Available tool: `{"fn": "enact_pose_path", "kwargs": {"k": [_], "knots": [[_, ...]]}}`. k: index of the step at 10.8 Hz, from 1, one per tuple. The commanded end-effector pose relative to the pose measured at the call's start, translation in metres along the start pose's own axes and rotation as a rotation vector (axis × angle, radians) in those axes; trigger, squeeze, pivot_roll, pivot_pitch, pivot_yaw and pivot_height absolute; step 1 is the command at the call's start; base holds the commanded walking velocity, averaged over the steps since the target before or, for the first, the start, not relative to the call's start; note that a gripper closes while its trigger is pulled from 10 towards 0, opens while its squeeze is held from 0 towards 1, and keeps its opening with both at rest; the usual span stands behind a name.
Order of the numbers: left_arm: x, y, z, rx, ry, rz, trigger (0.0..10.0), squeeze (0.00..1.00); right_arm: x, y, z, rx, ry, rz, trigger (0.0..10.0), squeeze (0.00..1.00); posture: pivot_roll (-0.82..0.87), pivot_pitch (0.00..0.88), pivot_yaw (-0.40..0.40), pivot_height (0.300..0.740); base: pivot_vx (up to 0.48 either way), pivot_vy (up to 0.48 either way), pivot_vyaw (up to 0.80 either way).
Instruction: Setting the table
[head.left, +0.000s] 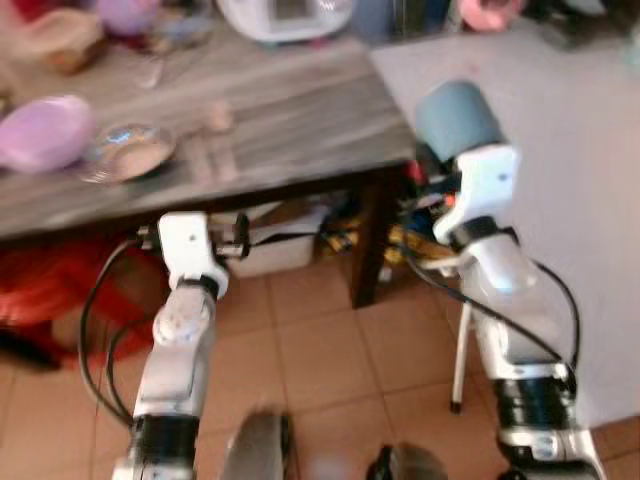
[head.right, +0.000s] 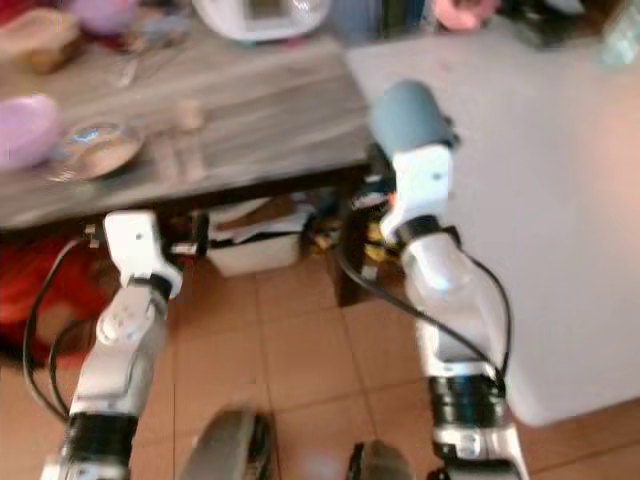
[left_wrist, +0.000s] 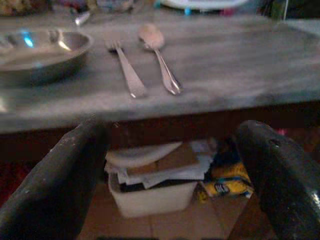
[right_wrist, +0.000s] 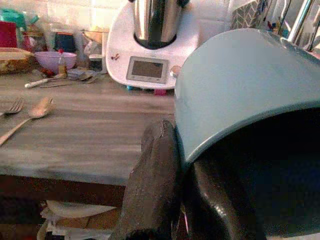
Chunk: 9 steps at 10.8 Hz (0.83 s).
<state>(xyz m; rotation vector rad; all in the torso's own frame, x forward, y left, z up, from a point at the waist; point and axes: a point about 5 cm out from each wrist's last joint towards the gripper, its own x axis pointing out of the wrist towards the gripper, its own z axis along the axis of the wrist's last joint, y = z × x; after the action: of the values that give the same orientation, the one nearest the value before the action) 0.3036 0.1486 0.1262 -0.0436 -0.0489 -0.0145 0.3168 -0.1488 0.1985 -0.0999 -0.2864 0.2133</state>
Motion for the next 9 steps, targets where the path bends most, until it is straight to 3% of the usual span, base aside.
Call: {"fn": "enact_pose_path", "kwargs": {"k": [1,2,5,9], "knots": [[0.001,0.001,0.001,0.004,-0.012,-0.002,10.0,0.00,0.002,-0.001,0.010,-0.001,-0.039,-0.007,0.0,0.00,-0.05,0.105,0.044,0.740,0.000,0.000,0.00],[0.002,0.001,0.002,0.011,-0.024,-0.009,10.0,0.00,0.003,-0.001,0.011,0.012,-0.046,-0.015,0.0,0.00,-0.06,0.098,0.044,0.740,0.000,0.000,0.00],[0.007,-0.002,0.009,0.002,-0.071,-0.016,10.0,0.00,0.006,0.002,0.018,0.034,-0.073,0.006,0.0,0.00,-0.06,0.094,0.048,0.740,0.375,0.000,0.00],[0.006,-0.002,0.005,0.000,-0.068,-0.015,10.0,0.00,0.008,0.000,0.020,0.049,-0.074,-0.011,0.0,0.00,-0.06,0.096,0.046,0.740,0.000,0.000,0.00]]}}
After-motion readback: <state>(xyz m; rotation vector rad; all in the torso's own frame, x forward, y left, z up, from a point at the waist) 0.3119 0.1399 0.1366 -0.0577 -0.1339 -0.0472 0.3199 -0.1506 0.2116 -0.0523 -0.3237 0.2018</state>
